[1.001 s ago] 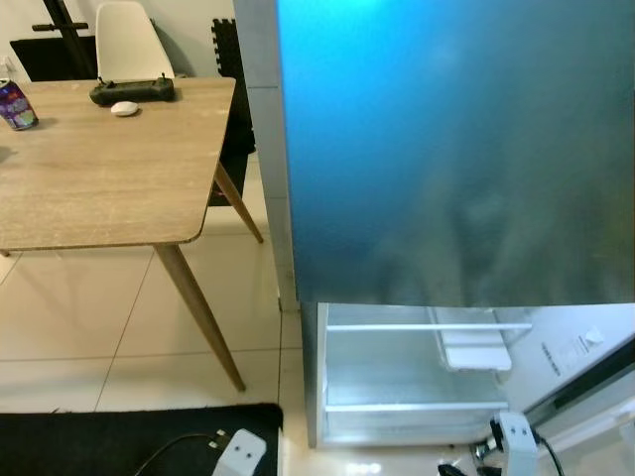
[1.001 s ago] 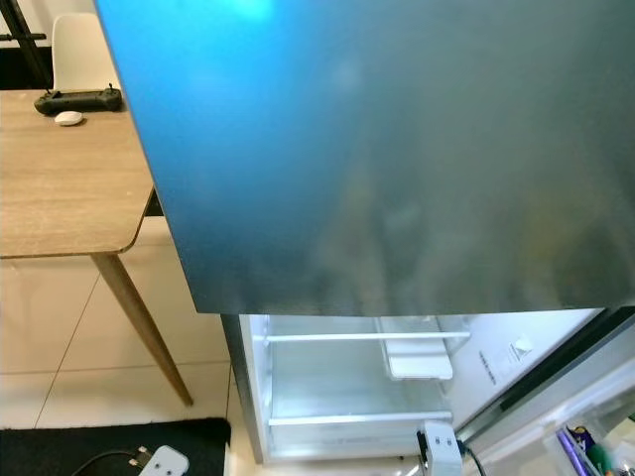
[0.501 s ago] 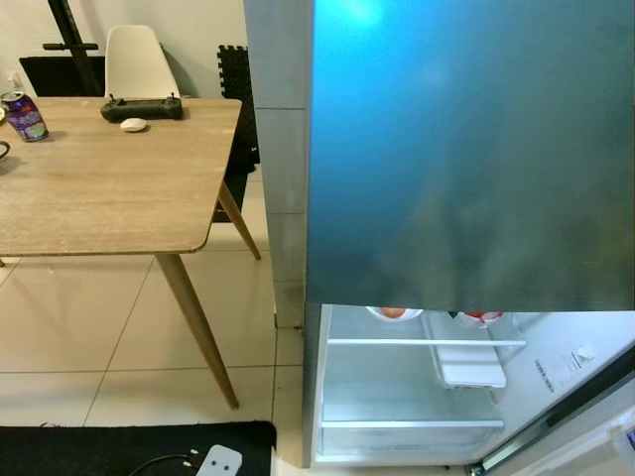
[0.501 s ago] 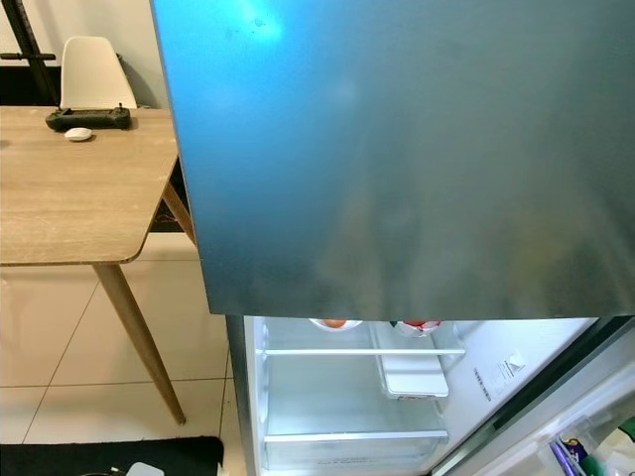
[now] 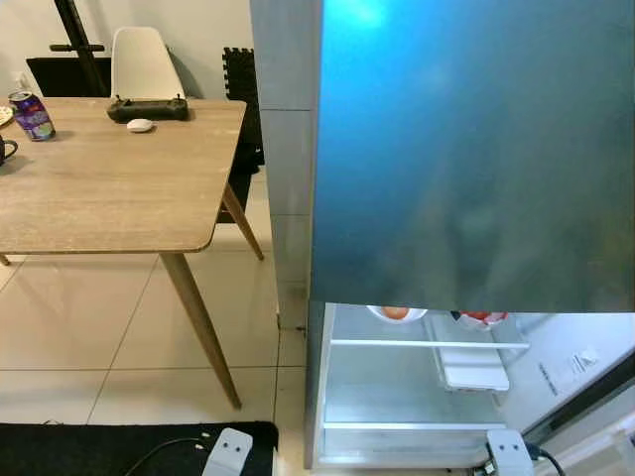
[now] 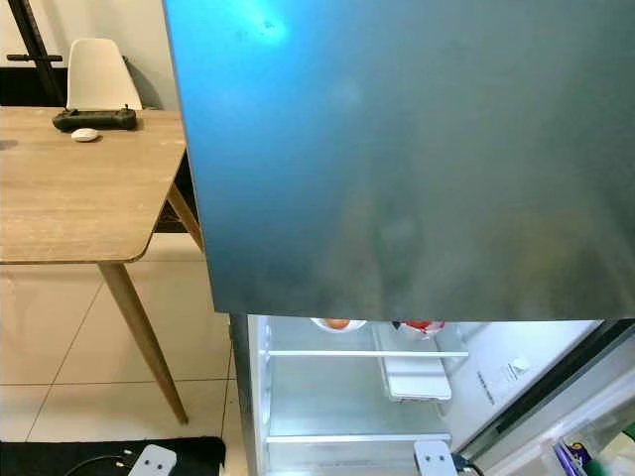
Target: Restocking fridge
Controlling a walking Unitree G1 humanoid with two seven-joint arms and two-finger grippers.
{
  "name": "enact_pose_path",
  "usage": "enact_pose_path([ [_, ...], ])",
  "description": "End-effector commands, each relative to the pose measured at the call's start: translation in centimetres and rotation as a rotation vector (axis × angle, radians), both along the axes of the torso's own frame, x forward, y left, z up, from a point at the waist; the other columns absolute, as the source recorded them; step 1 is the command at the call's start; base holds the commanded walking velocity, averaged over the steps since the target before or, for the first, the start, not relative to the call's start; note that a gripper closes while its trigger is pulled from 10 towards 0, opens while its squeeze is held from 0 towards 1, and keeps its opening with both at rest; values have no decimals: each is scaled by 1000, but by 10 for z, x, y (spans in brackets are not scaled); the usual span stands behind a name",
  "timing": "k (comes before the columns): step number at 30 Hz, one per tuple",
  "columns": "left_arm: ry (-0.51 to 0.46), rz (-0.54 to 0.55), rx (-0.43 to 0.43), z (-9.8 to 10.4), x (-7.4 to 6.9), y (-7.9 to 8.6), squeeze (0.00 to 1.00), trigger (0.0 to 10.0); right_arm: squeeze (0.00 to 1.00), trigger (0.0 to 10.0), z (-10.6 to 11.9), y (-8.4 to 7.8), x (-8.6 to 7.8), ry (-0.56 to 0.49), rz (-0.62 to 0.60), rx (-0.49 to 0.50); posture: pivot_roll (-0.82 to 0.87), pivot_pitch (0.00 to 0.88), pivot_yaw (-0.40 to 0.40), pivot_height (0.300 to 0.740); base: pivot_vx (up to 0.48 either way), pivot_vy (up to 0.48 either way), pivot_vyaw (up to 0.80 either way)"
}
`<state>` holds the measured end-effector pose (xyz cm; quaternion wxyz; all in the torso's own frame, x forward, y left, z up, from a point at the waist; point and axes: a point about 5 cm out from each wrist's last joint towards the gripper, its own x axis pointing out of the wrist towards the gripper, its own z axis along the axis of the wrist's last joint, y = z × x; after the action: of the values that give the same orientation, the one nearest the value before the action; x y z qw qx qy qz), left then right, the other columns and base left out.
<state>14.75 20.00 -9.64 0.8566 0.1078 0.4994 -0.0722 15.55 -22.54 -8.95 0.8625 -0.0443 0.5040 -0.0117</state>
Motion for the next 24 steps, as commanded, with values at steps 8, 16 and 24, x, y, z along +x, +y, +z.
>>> enact_pose_path([
  [8,39,-90,18,-3,-4,-8,0,10000,0,10000,-6,-4,-17,28,-22,-132,-22,0,0,740,0,0,0],
  [16,40,-104,17,-3,-3,-11,0,10000,0,10000,-8,-3,-22,40,-17,-144,-30,0,-1,740,0,0,0],
  [24,44,-104,20,-3,-4,-10,0,10000,0,10000,-7,-5,-22,37,-17,-151,-28,0,-8,740,0,0,0],
])
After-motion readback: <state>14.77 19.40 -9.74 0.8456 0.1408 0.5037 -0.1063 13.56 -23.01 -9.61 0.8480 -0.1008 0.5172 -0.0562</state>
